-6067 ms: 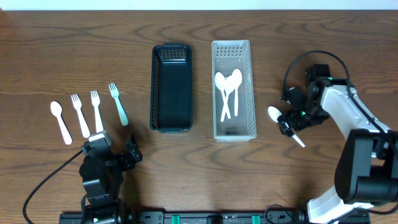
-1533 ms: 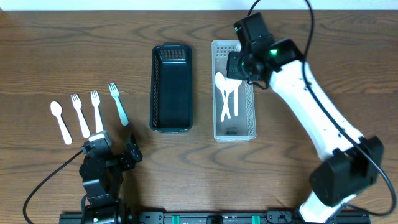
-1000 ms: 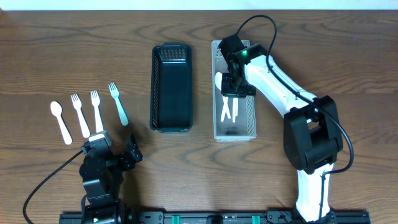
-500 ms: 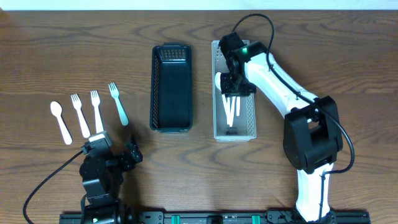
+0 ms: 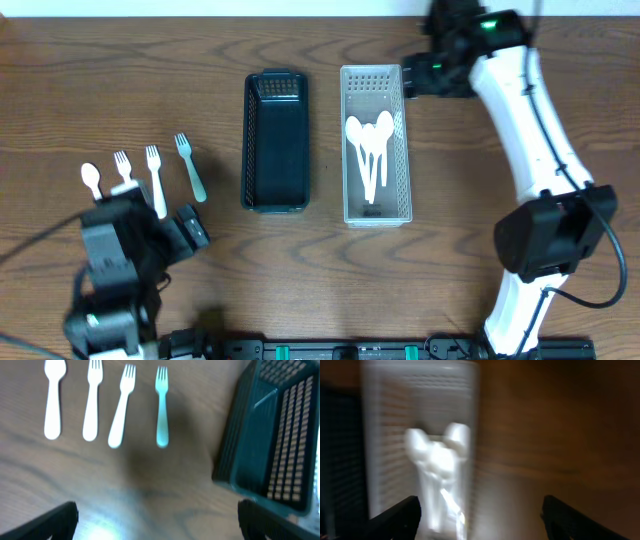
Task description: Pack container
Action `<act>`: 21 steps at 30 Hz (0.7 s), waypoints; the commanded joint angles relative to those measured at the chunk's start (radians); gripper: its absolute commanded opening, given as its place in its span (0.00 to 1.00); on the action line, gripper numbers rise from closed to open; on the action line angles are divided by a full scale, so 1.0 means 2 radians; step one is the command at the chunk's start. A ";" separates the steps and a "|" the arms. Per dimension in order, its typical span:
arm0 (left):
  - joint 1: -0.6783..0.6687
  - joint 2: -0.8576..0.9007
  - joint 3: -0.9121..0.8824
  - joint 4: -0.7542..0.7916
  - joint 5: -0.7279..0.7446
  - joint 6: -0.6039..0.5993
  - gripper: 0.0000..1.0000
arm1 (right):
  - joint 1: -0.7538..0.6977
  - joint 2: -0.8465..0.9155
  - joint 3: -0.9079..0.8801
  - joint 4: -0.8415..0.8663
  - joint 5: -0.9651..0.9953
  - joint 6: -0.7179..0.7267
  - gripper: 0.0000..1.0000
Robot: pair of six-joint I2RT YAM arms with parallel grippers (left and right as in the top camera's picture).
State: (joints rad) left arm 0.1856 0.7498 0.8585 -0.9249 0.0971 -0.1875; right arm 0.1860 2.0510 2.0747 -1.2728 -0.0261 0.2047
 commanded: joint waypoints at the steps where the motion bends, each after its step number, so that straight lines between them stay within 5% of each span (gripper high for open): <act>1: 0.007 0.089 0.098 -0.055 -0.010 -0.004 0.98 | -0.039 0.007 -0.005 -0.016 0.004 -0.010 0.82; 8: 0.017 0.262 0.243 -0.100 0.035 0.027 0.98 | -0.084 0.008 -0.056 -0.008 0.003 -0.027 0.82; 21: 0.020 0.439 0.249 0.004 0.018 0.009 0.98 | -0.097 0.008 -0.201 0.058 0.005 -0.045 0.88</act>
State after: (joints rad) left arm 0.2211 1.5932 1.3449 -0.9302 0.1505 -0.1829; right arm -0.0029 2.0605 1.7027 -1.1740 -0.0189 0.1398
